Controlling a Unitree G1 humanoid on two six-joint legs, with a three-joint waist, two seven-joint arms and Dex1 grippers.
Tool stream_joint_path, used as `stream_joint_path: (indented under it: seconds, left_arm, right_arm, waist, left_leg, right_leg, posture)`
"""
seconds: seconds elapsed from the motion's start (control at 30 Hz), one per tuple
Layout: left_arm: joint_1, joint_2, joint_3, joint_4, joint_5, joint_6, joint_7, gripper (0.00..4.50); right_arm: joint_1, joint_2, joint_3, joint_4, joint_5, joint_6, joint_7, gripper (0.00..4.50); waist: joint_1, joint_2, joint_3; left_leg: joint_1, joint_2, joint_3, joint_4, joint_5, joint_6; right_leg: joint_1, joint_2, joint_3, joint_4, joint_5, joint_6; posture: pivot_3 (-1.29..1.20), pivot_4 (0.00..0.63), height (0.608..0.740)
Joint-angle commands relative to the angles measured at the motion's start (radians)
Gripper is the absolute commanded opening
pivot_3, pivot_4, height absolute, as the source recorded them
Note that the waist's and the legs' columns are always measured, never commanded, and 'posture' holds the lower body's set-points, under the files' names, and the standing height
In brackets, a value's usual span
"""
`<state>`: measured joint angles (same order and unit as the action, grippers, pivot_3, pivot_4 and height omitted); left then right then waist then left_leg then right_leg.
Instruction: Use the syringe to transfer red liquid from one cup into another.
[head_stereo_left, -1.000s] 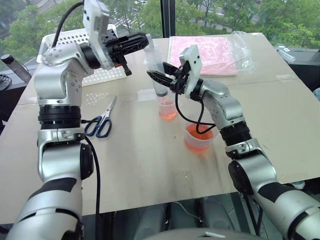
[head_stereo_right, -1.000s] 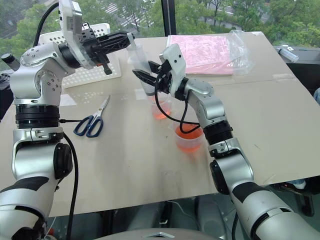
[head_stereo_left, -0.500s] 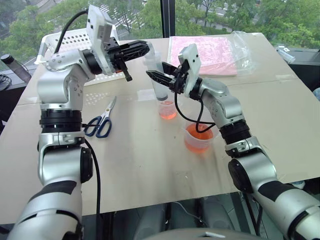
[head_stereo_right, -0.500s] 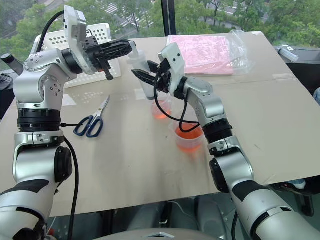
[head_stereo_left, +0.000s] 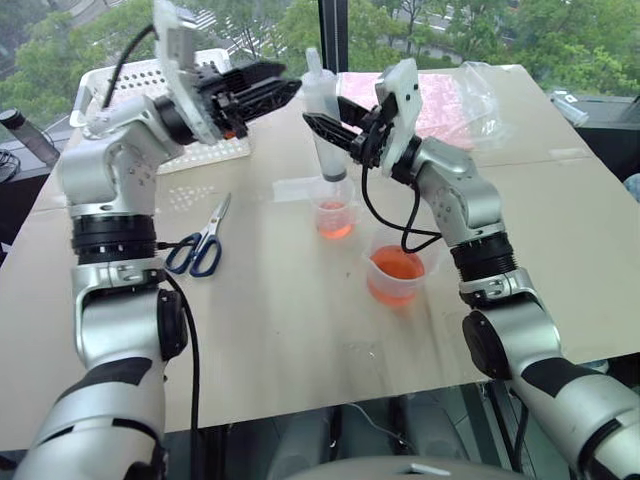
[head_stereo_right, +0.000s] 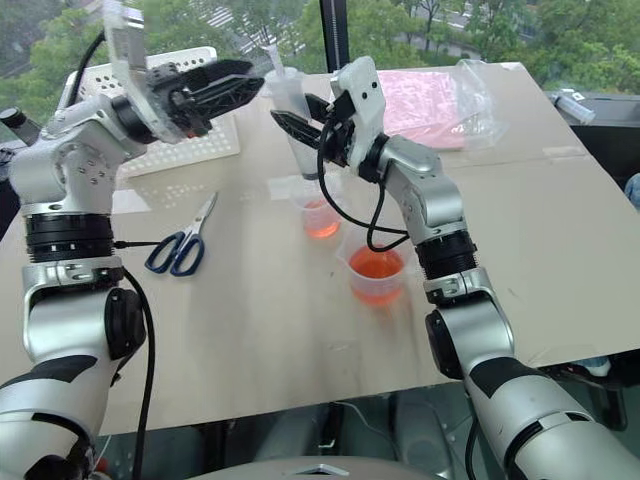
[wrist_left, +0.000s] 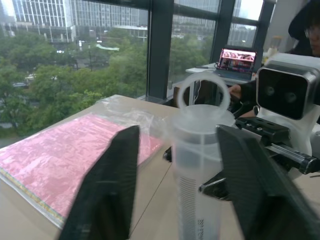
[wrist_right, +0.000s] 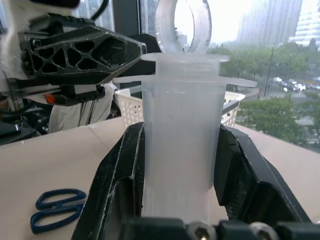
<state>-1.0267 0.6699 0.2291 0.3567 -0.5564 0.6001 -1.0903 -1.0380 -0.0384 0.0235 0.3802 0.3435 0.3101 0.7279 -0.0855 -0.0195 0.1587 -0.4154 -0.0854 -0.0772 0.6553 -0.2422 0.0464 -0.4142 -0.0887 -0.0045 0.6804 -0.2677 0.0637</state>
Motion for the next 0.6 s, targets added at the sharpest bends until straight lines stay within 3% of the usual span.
stream_joint_path:
  seconds: [0.03,0.2,0.37,0.53,0.6]
  left_arm:
    - [0.014,0.068,0.094,-0.081,-0.067,0.074,0.044,4.14]
    - [0.203,0.105,0.214,-0.349,-0.211,0.265,0.157,4.16]
    - [0.418,0.096,0.334,-0.604,-0.410,0.379,0.229,4.16]
    - [0.573,0.098,0.364,-0.755,-0.548,0.404,0.243,4.16]
    - [0.646,0.097,0.345,-0.833,-0.550,0.369,0.227,4.16]
  right_arm:
    - [-0.023,-0.005,-0.008,-0.082,0.022,0.032,-0.016,1.44]
    - [-0.025,0.003,-0.031,-0.145,0.062,0.116,-0.059,1.44]
    - [-0.063,0.014,-0.133,-0.212,0.194,0.264,-0.145,1.44]
    - [-0.121,-0.079,-0.248,-0.303,0.358,0.486,-0.227,1.44]
    - [-0.132,-0.175,-0.274,-0.314,0.388,0.628,-0.258,1.44]
  waist:
    - [-0.008,0.000,0.000]
    - [-0.010,0.000,0.000]
    - [-0.001,0.000,0.000]
    - [0.024,0.001,0.001]
    - [0.032,0.001,0.001]
  left_leg:
    - [0.000,0.000,0.000,0.000,0.000,0.000]
    - [0.001,0.000,-0.001,0.000,0.000,0.000]
    - [0.000,0.000,-0.002,0.000,0.000,0.000]
    - [0.000,0.000,-0.001,0.000,0.000,0.000]
    - [0.000,0.000,-0.002,0.000,0.000,0.000]
  right_leg:
    - [0.000,0.000,0.000,0.000,0.000,0.000]
    - [0.000,-0.001,0.002,0.000,0.000,0.000]
    - [0.000,-0.001,0.001,-0.001,0.000,0.000]
    - [0.000,-0.001,0.002,-0.001,0.000,0.000]
    - [0.001,-0.001,0.001,-0.001,0.000,0.000]
  posture:
    - [0.00,0.150,0.740]
    - [0.00,0.150,0.740]
    - [0.00,0.150,0.740]
    - [0.00,0.150,0.740]
    - [0.00,0.150,0.740]
